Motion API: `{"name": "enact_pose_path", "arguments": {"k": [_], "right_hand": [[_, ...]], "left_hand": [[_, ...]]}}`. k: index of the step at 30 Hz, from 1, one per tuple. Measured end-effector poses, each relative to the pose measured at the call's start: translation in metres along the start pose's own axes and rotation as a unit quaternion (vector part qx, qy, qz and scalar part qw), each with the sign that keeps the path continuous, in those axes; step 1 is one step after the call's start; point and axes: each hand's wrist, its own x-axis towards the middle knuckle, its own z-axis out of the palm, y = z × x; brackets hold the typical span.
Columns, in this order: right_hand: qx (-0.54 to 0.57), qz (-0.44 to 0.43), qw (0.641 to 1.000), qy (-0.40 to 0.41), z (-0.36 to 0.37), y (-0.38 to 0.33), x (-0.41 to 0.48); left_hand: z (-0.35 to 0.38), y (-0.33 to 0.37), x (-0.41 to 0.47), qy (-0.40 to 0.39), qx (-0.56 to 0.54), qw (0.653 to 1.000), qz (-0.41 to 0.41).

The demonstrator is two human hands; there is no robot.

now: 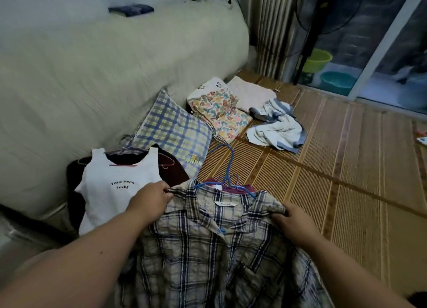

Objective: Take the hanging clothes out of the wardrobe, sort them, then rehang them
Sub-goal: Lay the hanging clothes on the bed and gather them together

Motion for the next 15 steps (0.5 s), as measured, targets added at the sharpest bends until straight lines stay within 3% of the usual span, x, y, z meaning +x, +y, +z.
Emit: {"name": "enact_pose_path", "arguments": {"k": [11, 15], "right_hand": [[-0.063, 0.084, 0.994, -0.025, 0.085, 0.053, 0.131], [-0.120, 0.090, 0.988, -0.020, 0.123, 0.070, 0.168]], "left_hand": [[0.134, -0.030, 0.132, -0.054, 0.046, 0.997, -0.022], [0.177, -0.031, 0.159, -0.031, 0.100, 0.994, -0.043]]}}
